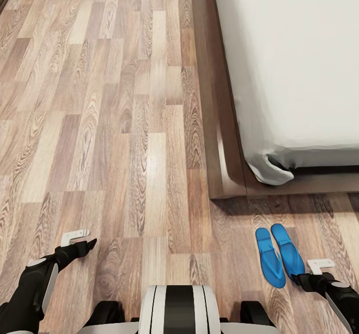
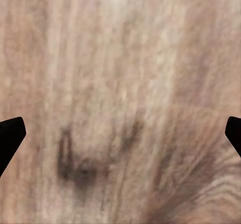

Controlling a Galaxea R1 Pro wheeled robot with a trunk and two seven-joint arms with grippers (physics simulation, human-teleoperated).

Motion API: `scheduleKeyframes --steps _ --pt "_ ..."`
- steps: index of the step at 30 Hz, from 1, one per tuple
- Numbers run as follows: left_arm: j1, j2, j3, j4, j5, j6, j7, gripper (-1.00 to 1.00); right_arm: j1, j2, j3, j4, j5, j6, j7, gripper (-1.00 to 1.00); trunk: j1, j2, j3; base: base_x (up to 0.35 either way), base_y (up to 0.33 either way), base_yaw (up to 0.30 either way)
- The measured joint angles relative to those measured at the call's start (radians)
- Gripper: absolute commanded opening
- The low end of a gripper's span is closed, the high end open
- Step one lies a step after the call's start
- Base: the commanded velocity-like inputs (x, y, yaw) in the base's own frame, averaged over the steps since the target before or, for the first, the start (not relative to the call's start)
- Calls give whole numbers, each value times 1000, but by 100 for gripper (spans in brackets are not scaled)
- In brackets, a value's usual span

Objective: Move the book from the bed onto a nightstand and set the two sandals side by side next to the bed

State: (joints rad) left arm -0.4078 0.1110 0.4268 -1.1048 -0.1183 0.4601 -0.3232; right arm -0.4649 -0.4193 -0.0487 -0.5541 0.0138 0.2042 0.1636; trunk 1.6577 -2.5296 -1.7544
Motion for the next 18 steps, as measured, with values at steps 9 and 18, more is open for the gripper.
scheduleKeyframes --steps 9,18 --pt "0 0 0 0 0 0 0 100 0 0 0 0 0 0 0 100 0 0 0 0 0 0" --pt "0 0 0 0 0 0 0 100 0 0 0 0 0 0 0 100 0 0 0 0 0 0"
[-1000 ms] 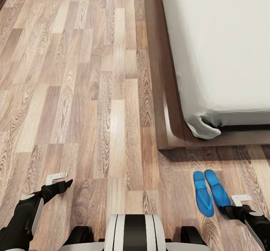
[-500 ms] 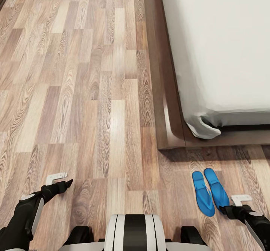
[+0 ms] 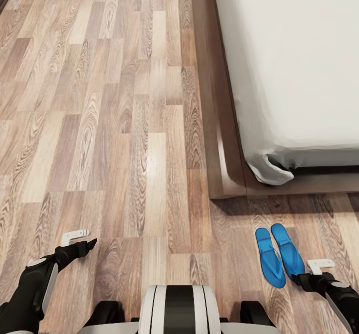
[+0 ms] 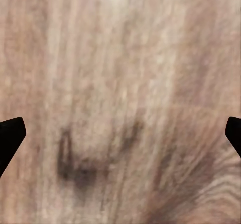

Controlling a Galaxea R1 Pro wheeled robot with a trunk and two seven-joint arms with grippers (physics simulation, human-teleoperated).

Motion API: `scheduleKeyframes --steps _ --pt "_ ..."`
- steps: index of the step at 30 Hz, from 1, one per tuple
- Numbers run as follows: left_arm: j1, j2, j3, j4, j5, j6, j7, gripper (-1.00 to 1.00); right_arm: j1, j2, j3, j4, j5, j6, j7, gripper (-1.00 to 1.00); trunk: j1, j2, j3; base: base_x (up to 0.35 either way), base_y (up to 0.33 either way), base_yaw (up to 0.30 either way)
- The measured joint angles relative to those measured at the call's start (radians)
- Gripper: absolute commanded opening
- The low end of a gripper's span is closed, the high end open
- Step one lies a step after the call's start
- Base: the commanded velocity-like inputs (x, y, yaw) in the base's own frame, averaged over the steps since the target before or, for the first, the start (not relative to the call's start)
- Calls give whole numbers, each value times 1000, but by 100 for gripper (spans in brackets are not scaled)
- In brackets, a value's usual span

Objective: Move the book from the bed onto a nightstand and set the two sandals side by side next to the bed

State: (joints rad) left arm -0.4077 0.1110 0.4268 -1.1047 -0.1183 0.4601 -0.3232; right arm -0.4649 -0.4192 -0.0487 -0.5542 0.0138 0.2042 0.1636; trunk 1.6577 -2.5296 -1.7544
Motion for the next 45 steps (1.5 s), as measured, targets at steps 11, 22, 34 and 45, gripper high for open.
scheduleKeyframes --steps 11,22,34,45 --pt "0 0 0 0 0 0 0 100 0 0 0 0 1 -1 1 100 0 0 0 0 0 0" --pt "0 0 0 0 0 0 0 100 0 0 0 0 1 -1 1 100 0 0 0 0 0 0" --pt "0 0 0 0 0 1 0 100 0 0 0 0 0 -1 2 100 0 0 0 0 0 0" --pt "0 -2 -1 0 1 1 0 100 0 0 0 0 1 -1 2 100 -2 1 15 0 0 0"
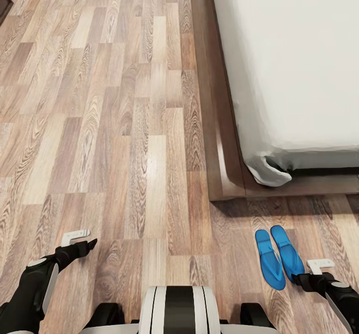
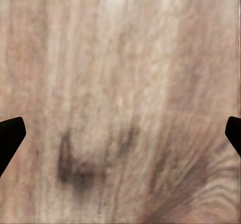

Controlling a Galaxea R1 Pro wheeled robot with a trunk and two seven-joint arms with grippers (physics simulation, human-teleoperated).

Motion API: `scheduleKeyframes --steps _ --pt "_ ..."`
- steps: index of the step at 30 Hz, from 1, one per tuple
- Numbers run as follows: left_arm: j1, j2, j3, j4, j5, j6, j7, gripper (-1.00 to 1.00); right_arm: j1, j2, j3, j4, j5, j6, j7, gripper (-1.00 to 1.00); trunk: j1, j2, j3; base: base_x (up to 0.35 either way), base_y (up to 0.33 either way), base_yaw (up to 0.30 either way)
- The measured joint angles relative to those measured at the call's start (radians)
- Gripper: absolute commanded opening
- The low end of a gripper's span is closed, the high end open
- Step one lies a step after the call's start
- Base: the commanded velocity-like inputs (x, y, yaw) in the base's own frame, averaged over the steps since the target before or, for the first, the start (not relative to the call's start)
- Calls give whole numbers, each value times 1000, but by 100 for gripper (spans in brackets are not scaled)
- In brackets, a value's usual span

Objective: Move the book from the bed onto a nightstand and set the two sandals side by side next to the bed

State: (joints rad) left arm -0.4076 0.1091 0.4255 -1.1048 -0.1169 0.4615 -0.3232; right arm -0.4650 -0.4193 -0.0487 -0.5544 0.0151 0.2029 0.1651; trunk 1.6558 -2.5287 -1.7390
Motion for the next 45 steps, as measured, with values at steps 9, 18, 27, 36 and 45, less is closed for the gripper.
scheduleKeyframes --steps 9,18,27,36,45 --pt "-1 -11 0 0 -1 0 0 100 0 0 0 0 0 0 0 100 -4 2 35 0 0 0" --pt "0 -13 0 0 -1 0 0 100 0 0 0 -1 0 0 1 100 -8 4 70 0 0 0" --pt "0 -15 0 1 -1 1 0 100 0 0 0 -1 0 1 1 100 -12 6 104 0 0 0" --pt "0 -27 0 4 0 2 0 100 0 -1 -1 -2 -1 -11 5 100 -16 8 139 0 0 0" --pt "-1 -28 -45 72 0 -2 -2 100 6 -1 -4 8 -62 -52 12 100 -20 11 174 0 0 0"
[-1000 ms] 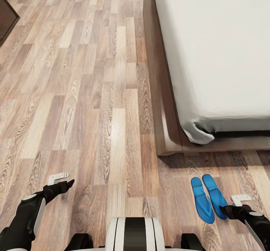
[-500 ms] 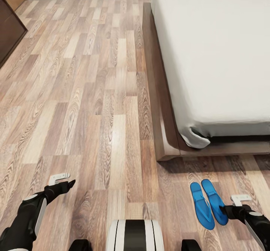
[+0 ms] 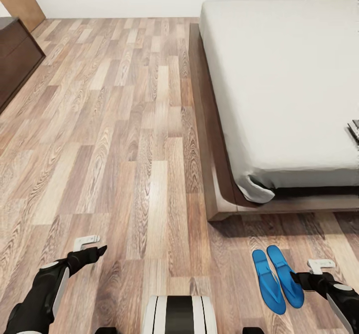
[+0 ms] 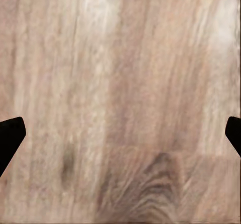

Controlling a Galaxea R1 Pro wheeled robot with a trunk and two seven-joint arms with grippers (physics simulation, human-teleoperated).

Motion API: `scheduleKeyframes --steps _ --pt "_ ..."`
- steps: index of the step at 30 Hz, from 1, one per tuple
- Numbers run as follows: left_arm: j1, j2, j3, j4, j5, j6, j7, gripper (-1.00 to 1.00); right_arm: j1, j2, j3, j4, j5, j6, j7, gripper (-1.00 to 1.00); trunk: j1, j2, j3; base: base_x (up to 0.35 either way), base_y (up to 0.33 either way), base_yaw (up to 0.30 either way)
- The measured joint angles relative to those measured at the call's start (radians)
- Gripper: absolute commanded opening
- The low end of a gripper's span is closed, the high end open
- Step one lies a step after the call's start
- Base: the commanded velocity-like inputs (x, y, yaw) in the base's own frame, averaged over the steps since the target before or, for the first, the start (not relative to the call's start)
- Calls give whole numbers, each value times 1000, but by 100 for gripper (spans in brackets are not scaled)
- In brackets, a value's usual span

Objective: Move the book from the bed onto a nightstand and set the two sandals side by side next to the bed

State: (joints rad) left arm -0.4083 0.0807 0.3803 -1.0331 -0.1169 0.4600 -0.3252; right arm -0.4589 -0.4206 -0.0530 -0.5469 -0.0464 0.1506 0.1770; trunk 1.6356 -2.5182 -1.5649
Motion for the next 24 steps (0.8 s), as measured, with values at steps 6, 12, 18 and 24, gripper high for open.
scheduleKeyframes --steps 6,12,18,24 --pt "0 6 -18 84 0 -21 -4 100 3 -6 -1 160 -124 -161 38 100 -3 1 23 0 0 0" --pt "1 43 -19 243 5 -172 -11 100 4 -11 0 366 -208 -342 355 100 -5 3 46 0 0 0" --pt "0 59 -19 327 7 -214 -58 100 4 -12 0 425 -234 -360 474 100 -8 4 70 0 0 0" --pt "0 79 -20 453 6 -336 -149 100 4 -11 0 451 -250 -366 495 100 -11 6 93 0 0 0"
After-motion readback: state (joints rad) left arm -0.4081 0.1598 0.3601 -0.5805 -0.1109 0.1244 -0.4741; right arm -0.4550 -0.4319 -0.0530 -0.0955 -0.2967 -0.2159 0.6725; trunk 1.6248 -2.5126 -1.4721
